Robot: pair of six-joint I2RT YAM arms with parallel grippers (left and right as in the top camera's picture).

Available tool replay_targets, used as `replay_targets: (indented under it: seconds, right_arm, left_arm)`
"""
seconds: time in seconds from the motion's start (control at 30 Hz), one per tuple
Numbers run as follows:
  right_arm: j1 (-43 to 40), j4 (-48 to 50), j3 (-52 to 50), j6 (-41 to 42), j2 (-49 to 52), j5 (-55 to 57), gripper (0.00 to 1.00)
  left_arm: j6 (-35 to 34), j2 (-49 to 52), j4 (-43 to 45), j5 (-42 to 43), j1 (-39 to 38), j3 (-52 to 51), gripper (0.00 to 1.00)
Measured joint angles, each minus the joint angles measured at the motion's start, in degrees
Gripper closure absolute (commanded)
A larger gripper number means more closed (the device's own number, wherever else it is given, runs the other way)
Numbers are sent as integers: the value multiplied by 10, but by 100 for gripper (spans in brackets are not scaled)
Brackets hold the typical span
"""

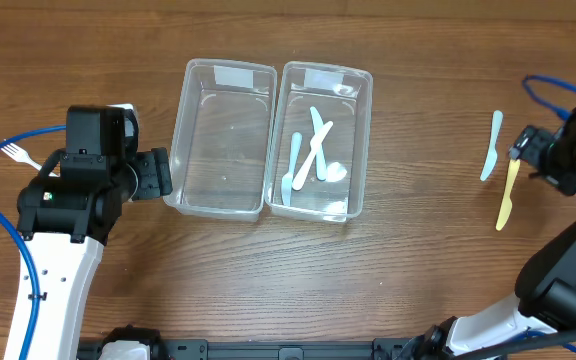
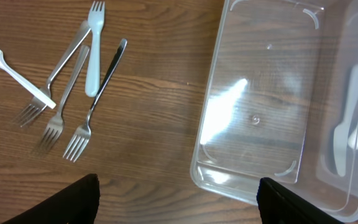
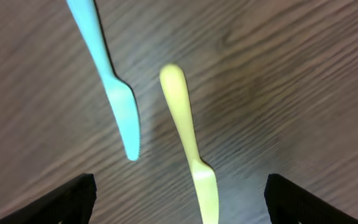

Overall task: Pack container
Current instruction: 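Move the right gripper to the yellow knife and grasp it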

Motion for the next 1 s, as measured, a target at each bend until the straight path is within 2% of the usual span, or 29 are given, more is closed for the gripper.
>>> replay_targets:
  seconds: [0.17, 0.5, 0.57, 0.67, 0.87, 1.0]
  right_arm:
    - [0, 59, -55, -7, 22, -1, 11]
    - [0, 85, -57, -10, 101, -5, 12]
    - [-1, 89, -56, -11, 103, -6, 14]
    - [-1, 90, -56, -11, 103, -7, 22]
    - [-1, 90, -56, -14, 104, 2, 49]
    - [-1, 90, -56, -9, 104, 6, 59]
  left_arm:
    - [0, 0, -1, 0, 0, 0, 19]
    - [0, 0, -20, 0, 0, 0, 19]
    - [0, 0, -23, 0, 0, 0, 19]
    - [0, 0, -24, 0, 0, 0, 19]
    - [0, 0, -26, 0, 0, 0, 19]
    - [0, 0, -28, 0, 0, 0, 20]
